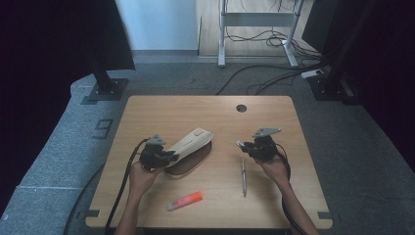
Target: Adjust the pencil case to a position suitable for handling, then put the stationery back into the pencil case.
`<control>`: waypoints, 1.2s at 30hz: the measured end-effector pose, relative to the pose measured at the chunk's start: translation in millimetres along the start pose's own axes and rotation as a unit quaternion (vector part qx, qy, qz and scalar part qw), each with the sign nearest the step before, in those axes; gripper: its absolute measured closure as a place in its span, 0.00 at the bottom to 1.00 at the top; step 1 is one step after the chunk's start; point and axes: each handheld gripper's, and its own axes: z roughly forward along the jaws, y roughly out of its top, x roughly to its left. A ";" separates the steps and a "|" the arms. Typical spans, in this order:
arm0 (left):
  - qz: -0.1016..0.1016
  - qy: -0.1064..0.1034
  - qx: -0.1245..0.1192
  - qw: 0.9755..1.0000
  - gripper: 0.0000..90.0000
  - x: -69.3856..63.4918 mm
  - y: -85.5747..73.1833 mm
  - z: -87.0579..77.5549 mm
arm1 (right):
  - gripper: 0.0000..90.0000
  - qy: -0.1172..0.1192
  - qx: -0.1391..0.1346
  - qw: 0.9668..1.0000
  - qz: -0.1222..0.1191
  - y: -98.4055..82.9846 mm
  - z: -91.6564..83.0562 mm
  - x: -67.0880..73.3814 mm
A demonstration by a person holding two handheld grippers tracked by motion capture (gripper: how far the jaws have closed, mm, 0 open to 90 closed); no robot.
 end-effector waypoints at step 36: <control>0.001 -0.003 0.001 1.000 0.85 -1.2 0.2 -1.0 | 0.79 0.050 0.018 0.998 -0.043 26.8 56.0 47.4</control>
